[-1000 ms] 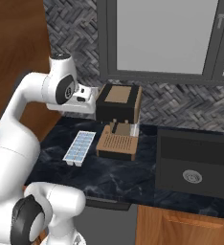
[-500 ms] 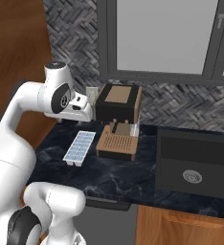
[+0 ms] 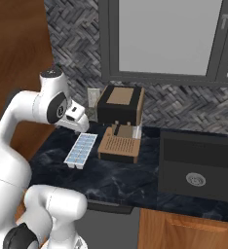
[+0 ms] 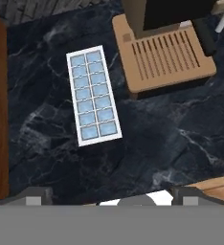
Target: The ice cube tray has been filled with water. Take the tray and place it in the freezer to make ice. Close the freezer door after placing the tray.
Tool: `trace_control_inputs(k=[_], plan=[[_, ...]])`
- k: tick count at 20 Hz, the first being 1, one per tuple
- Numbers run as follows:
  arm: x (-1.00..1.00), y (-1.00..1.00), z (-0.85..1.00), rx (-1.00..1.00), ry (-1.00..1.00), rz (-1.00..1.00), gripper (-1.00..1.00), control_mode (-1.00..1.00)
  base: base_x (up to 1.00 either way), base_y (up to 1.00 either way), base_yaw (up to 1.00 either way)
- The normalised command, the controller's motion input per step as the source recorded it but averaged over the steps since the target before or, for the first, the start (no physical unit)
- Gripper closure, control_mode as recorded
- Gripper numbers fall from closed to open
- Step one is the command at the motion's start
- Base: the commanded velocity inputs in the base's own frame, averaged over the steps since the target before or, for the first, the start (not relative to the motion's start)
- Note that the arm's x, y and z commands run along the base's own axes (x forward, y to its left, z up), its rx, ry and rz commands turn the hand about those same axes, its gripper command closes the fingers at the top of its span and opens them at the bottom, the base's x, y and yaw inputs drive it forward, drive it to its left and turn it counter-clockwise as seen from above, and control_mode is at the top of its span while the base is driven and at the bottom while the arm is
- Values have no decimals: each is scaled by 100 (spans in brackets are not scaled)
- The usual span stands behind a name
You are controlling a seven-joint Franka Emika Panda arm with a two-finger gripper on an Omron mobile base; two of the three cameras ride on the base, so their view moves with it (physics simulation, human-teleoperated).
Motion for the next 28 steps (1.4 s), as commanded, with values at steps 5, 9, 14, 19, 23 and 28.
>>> trace_control_inputs(k=[5,9,14,19,23,28], plan=[[-18,0,-12,18,0,-17,-100,-100,0,0,0],[-6,0,-9,21,1,-20,-100,-100,0,0,0],[0,0,-8,17,7,-17,-100,-100,0,0,0],[-1,0,-15,9,15,-13,-100,-100,0,0,0],[0,-9,-20,7,13,-2,-100,-100,0,0,0],[0,-11,-25,8,7,0,-100,-100,0,0,0]])
